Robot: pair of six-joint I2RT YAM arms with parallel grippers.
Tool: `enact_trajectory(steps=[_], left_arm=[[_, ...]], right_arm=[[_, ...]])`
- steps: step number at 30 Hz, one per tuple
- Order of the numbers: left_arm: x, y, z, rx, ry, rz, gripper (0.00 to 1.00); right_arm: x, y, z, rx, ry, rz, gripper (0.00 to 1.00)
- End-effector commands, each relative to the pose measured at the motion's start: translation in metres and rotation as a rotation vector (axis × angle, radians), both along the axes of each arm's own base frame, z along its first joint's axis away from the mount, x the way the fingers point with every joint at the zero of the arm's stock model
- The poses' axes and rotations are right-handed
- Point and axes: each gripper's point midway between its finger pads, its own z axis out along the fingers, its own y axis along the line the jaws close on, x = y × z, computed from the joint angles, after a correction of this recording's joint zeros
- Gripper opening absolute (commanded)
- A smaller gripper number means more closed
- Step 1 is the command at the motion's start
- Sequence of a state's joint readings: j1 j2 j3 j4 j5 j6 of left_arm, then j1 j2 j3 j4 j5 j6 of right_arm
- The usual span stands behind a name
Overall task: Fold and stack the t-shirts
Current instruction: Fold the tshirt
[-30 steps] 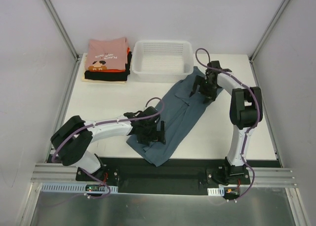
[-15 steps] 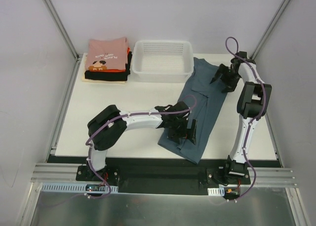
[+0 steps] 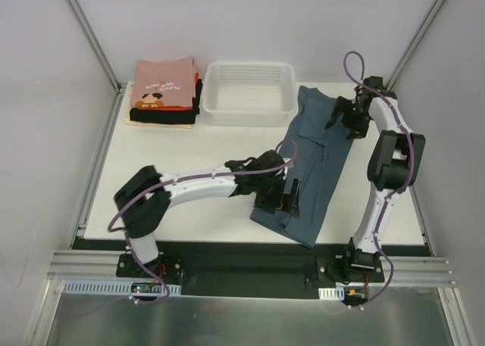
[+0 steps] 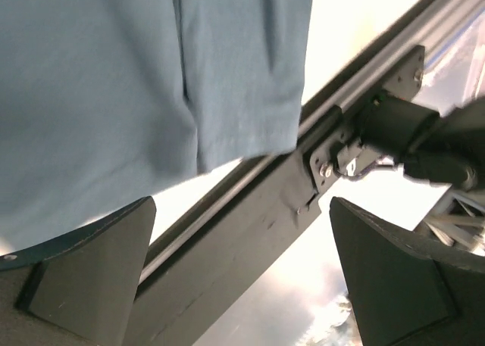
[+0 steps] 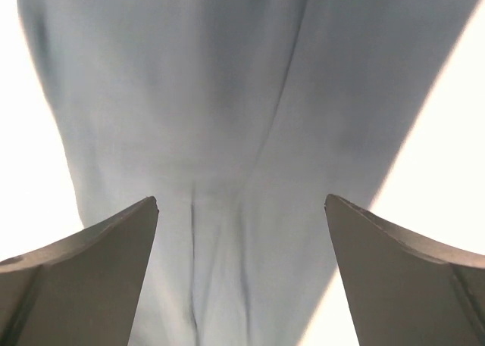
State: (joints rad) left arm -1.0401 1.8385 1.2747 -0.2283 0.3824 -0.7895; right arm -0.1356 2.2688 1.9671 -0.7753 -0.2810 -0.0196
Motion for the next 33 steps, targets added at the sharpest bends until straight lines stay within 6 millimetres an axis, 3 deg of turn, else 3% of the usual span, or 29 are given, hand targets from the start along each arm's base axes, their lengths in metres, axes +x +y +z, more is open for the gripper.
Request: enact_trajectory(steps=[1,2,3,4,5,6,7,9,10,11,13,15,18,20,21,25,29,30,33], left_arm=[[0.005,0.040,0.032,-0.009,-0.179,0.023,0.99],[0.006,0.052,0.043,-0.021,-0.208,0.047,0.99],[0.003,0.068,0.029,0.020,-0.210,0.064,0.99],[0.008,0.078,0.027,0.041,-0.232,0.098,0.99],[0.007,0.087,0.031,0.038,-0.242,0.119,0.99],[0.009,0.103,0.017,0.077,-0.218,0.148,0.99],[0.010,0.110,0.014,0.087,-0.204,0.172,0.99],[0.016,0.125,0.003,0.105,-0.166,0.218,0.99],[0.016,0.127,0.001,0.109,-0.151,0.226,0.99],[0.017,0.128,-0.003,0.115,-0.136,0.229,0.98],[0.020,0.127,-0.006,0.123,-0.132,0.232,0.94],[0.021,0.121,-0.009,0.126,-0.111,0.216,0.89],[0.023,0.115,-0.018,0.146,-0.091,0.210,0.80],[0.026,0.114,-0.027,0.173,-0.082,0.210,0.73],[0.026,0.114,-0.030,0.178,-0.077,0.209,0.72],[0.025,0.110,-0.045,0.216,-0.045,0.209,0.65],[0.023,0.100,-0.053,0.229,-0.020,0.187,0.59],[0.022,0.099,-0.055,0.231,-0.015,0.183,0.52],[0.021,0.092,-0.058,0.226,0.003,0.169,0.43]], right_arm=[[-0.051,0.032,0.107,-0.196,-0.275,0.130,0.97],[-0.066,0.036,0.107,-0.198,-0.288,0.127,0.97],[-0.084,0.044,0.136,-0.190,-0.379,0.114,0.97],[-0.109,0.050,0.107,-0.153,-0.340,0.112,0.97],[-0.123,0.053,0.108,-0.119,-0.353,0.071,0.97],[-0.141,0.057,0.130,-0.087,-0.424,0.037,0.97],[-0.167,0.062,0.104,-0.050,-0.369,0.032,0.97],[-0.198,0.075,0.116,0.002,-0.416,0.000,0.97],[-0.223,0.083,0.098,0.002,-0.353,0.013,0.97],[-0.239,0.086,0.103,0.011,-0.370,0.004,0.97],[-0.276,0.092,0.085,-0.020,-0.279,0.031,0.97],[-0.318,0.088,0.067,-0.033,-0.171,0.032,0.97],[-0.365,0.077,0.048,-0.077,-0.049,0.023,0.97],[-0.384,0.080,0.041,-0.057,-0.024,0.040,0.97],[-0.396,0.081,0.028,-0.050,0.026,0.049,0.97],[-0.418,0.104,0.000,0.064,0.126,0.075,0.98],[-0.424,0.112,-0.019,0.064,0.173,0.090,1.00],[-0.420,0.113,-0.020,0.058,0.159,0.094,0.97],[-0.408,0.115,-0.023,0.026,0.121,0.076,0.91]])
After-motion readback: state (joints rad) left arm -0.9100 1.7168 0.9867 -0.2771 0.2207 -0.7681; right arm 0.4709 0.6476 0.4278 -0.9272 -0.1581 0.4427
